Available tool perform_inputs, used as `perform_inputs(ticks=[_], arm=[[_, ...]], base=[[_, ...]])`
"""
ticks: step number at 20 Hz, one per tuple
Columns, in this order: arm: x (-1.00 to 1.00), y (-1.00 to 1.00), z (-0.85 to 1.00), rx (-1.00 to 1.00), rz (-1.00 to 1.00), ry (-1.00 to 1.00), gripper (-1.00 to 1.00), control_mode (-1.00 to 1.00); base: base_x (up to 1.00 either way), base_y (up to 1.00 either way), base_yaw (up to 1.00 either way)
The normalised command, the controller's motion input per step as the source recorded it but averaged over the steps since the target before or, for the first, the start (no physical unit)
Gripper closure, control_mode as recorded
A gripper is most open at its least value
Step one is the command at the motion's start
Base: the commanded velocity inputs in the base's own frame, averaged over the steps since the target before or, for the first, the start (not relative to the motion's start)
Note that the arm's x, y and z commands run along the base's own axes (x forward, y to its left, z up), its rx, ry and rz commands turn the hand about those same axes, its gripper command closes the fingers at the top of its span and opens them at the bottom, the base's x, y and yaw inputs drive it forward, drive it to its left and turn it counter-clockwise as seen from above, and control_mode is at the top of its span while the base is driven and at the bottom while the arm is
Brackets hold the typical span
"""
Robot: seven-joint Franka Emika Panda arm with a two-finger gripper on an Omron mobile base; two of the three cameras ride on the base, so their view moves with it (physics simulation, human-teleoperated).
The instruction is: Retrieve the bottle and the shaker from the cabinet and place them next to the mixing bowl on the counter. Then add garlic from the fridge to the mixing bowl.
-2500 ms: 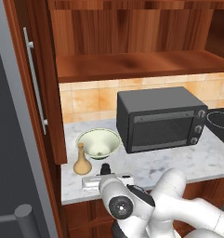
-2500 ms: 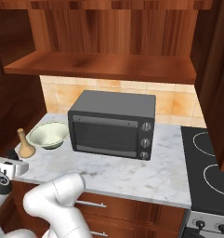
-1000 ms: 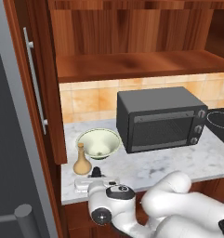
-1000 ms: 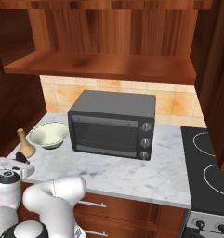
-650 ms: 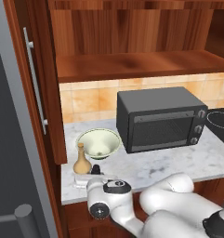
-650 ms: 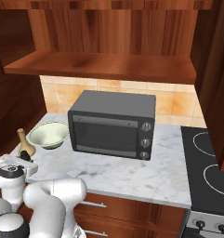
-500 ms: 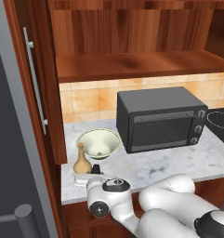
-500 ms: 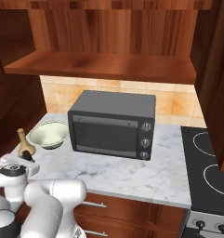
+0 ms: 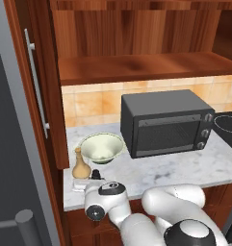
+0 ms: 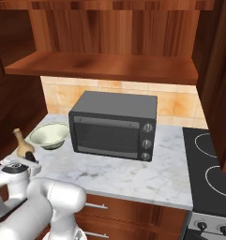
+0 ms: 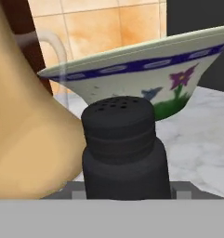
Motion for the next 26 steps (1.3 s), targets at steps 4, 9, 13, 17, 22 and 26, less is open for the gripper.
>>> perform_inputs(ticks=[4,9,13,17,22,26], arm=[[0.11,0.0,-0.38,0.03,0.0,0.0,-1.0,-1.0],[-0.02,-0.26,-0.06,0.13,0.0,-0.1,-1.0,-1.0],[-0.03,-0.17,0.0,0.2,0.0,-0.06,-1.0,-1.0],[-0.01,-0.01,0.01,0.16,0.0,-0.02,-1.0,-1.0],[-0.11,0.0,0.0,0.12,0.0,-0.03,-1.0,-1.0],[-0.27,0.01,0.03,0.13,0.01,-0.01,-1.0,-1.0]], base=[[0.0,0.0,0.0],[0.0,0.0,0.0],[0.0,0.0,0.0],[0.0,0.0,0.0],[0.0,0.0,0.0],[0.0,0.0,0.0]])
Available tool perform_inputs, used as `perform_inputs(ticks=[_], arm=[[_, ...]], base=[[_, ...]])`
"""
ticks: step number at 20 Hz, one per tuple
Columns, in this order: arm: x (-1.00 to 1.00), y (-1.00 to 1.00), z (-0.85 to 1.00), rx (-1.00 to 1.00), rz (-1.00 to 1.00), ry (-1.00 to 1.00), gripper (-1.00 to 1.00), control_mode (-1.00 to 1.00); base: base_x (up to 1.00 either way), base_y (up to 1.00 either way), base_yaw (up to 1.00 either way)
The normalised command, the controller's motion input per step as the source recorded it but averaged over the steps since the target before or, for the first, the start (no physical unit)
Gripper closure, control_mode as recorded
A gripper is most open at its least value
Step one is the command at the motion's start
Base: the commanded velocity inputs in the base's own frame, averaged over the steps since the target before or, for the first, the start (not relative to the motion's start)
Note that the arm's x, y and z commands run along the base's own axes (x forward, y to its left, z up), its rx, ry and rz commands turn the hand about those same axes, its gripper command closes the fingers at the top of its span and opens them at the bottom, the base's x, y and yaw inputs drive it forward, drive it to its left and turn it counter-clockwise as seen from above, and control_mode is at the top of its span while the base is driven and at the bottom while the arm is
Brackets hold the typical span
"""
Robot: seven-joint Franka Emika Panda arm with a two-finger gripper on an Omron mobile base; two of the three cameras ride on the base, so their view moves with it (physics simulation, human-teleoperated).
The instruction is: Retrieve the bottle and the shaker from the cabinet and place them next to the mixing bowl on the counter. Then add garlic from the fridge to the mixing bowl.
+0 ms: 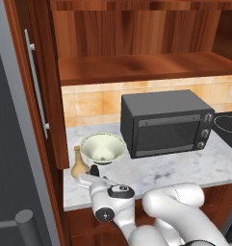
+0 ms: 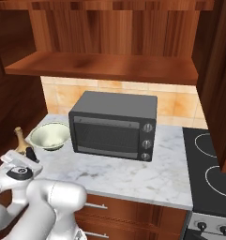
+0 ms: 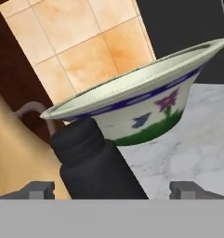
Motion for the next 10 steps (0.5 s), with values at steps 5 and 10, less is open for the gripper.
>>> perform_inputs(ticks=[5,10], arm=[[-0.29,0.19,0.21,0.12,0.11,0.0,-1.0,-1.0],[-0.41,0.32,0.44,0.05,0.16,0.0,-1.0,-1.0]], base=[[0.0,0.0,0.0],[0.0,0.0,0.0]])
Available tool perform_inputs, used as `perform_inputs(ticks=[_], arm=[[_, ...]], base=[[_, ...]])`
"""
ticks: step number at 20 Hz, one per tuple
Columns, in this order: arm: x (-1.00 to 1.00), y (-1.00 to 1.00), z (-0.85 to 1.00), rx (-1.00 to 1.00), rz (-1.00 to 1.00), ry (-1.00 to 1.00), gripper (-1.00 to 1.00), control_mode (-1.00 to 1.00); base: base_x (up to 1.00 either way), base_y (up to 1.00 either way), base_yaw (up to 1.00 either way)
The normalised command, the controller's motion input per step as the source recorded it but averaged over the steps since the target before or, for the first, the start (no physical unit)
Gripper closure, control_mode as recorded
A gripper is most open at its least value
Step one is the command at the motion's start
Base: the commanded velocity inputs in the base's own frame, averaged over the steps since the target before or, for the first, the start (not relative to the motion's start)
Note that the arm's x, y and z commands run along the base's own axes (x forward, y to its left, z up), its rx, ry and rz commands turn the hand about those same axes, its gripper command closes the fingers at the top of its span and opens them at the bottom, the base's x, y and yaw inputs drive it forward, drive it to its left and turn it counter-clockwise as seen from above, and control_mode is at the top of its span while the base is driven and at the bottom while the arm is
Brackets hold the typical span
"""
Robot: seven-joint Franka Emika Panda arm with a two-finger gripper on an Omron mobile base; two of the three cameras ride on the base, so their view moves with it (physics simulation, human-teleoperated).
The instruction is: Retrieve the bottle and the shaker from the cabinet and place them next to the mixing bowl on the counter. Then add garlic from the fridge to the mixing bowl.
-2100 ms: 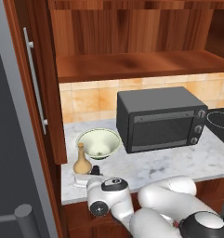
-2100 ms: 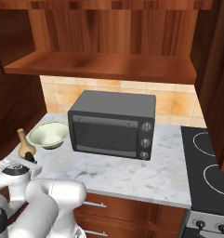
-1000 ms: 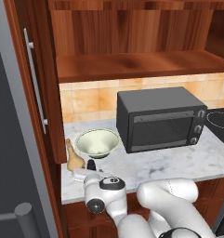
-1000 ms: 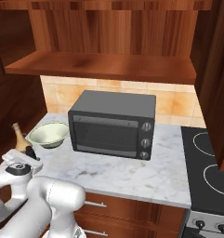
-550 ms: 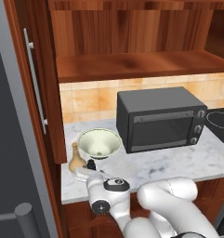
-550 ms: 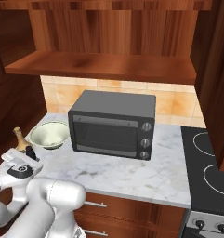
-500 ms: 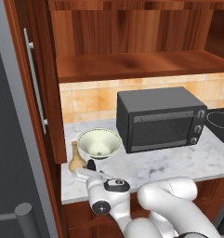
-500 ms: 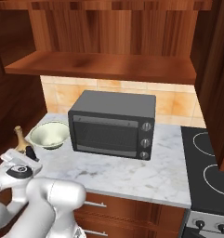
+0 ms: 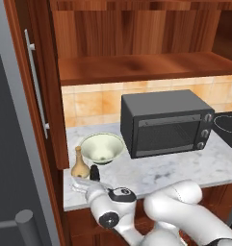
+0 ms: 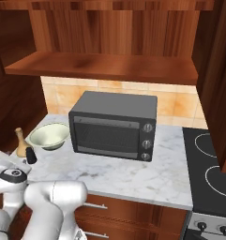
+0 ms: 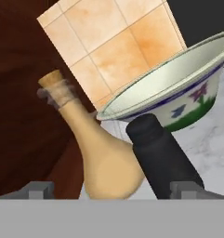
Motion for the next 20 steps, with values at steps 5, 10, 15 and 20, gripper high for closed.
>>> perform_inputs(ticks=[5,10,15,20], arm=[[-0.76,0.02,0.56,0.0,0.11,0.0,-1.0,-1.0],[-0.76,-0.16,0.9,0.13,0.0,0.06,-1.0,-1.0],[-0.48,-0.18,1.0,0.13,-0.07,0.22,-1.0,-1.0],[-0.29,-0.3,0.84,0.02,-0.21,0.2,-1.0,-1.0]], base=[[0.0,0.0,0.0],[0.0,0.0,0.0],[0.0,0.0,0.0],[0.0,0.0,0.0]])
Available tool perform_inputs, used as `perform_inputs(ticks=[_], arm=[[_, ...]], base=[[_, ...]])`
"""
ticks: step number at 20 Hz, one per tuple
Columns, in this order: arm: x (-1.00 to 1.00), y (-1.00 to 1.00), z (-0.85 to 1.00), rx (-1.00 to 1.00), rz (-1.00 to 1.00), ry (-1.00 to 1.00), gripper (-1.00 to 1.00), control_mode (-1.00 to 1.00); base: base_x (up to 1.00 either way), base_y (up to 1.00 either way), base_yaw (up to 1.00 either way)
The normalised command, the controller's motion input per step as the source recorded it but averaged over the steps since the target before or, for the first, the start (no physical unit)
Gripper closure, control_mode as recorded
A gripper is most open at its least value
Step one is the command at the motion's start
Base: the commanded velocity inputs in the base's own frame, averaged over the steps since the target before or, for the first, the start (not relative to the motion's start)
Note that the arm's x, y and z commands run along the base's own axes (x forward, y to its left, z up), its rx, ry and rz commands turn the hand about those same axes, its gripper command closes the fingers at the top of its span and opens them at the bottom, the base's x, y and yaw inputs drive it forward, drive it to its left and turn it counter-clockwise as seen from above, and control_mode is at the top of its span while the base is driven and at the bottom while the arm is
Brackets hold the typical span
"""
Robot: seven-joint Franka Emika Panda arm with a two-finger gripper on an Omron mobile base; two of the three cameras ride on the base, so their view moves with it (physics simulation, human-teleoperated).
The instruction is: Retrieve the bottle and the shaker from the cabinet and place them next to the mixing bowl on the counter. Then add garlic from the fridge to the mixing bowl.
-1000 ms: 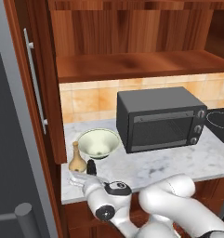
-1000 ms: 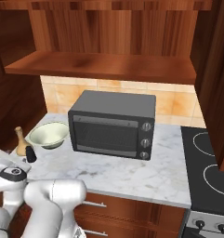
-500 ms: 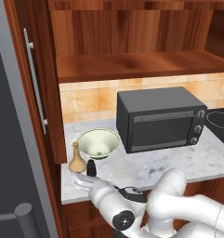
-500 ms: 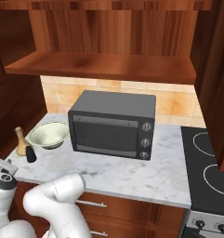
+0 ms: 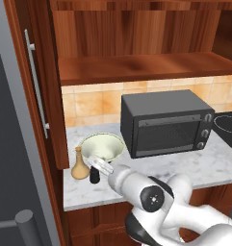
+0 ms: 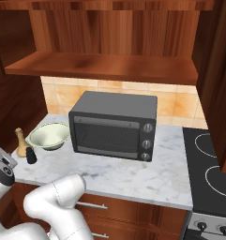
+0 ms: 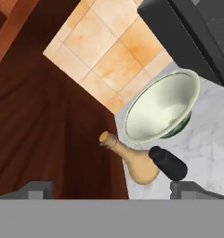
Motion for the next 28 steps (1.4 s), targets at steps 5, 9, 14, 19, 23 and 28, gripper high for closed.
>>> perform_inputs(ticks=[5,9,14,19,23,28], arm=[[-0.1,-0.47,0.55,0.0,-0.34,0.21,-1.0,-1.0],[-0.19,-0.76,0.37,0.01,-0.24,0.2,-1.0,-1.0],[-0.19,-0.98,0.16,0.17,-0.04,0.16,-1.0,-1.0],[0.0,-1.0,-0.22,0.1,-0.06,0.02,-1.0,-1.0],[0.0,-1.0,-0.47,0.09,-0.03,0.0,-1.0,-1.0],[0.0,-0.82,-0.45,0.05,0.0,0.0,-1.0,-1.0]], base=[[0.0,0.0,0.0],[0.0,0.0,0.0],[0.0,0.0,0.0],[0.0,0.0,0.0],[0.0,0.0,0.0],[0.0,0.0,0.0]])
